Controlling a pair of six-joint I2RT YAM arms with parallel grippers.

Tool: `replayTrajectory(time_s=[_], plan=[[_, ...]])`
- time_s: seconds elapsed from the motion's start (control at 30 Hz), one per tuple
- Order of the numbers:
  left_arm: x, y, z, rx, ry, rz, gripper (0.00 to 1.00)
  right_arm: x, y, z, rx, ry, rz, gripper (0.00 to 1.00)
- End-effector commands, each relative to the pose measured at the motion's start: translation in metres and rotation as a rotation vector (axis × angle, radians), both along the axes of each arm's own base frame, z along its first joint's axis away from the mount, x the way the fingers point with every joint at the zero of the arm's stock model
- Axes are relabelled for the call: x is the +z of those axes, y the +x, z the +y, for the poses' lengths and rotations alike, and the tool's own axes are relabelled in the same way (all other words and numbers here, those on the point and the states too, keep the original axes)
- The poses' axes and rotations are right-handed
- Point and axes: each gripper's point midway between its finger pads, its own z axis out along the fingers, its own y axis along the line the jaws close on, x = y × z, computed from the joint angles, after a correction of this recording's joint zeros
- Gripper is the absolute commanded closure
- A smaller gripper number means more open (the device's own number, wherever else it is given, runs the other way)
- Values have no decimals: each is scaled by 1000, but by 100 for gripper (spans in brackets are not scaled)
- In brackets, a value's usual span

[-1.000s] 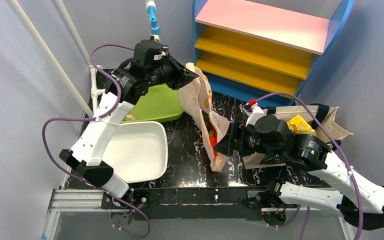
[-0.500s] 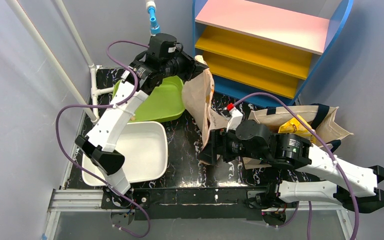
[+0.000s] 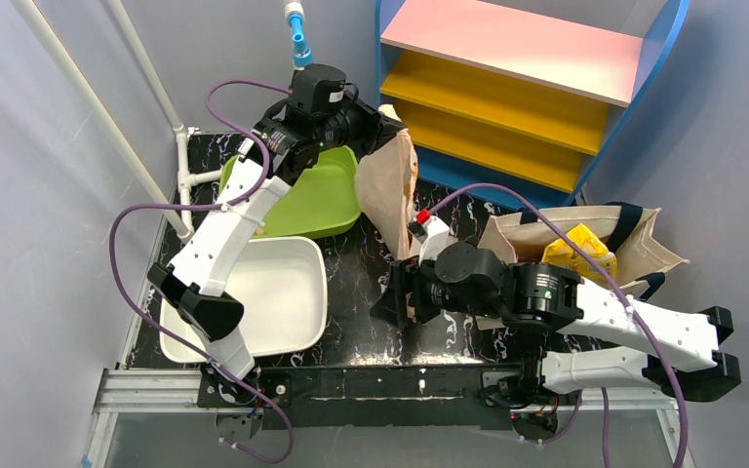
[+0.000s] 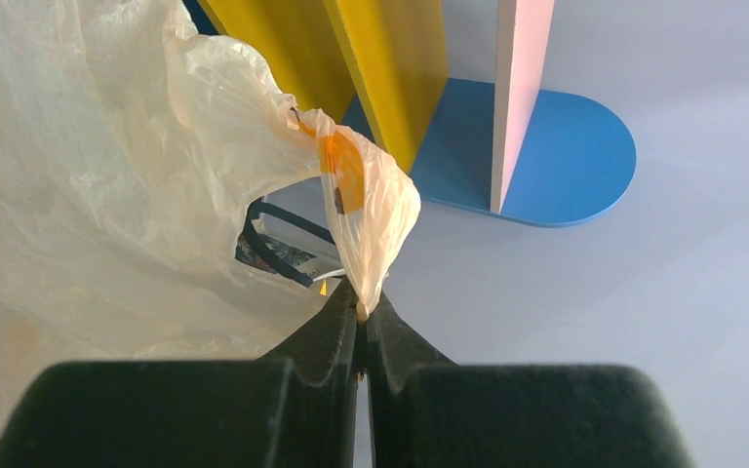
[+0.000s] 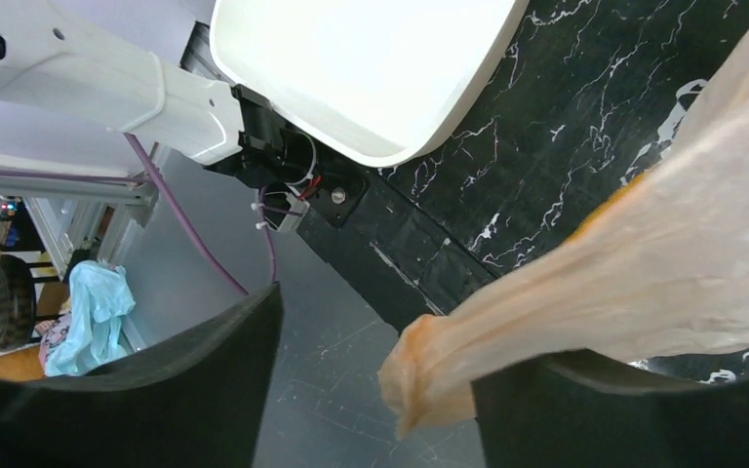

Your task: Place the food into the grocery bag and tie it

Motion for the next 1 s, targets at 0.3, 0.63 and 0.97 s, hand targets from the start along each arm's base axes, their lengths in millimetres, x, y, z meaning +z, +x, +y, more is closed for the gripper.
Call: replayTrajectory(time_s=[0.3, 0.63, 0.97], plan=[[29, -42, 33, -10, 7, -79, 100, 63, 22, -44, -182, 82, -107, 99], [22, -105, 62, -130, 78, -58, 100, 125, 34, -102, -224, 142, -292, 99], [4, -175, 80, -342, 130, 18, 100, 134, 54, -103, -241, 70, -446, 99]])
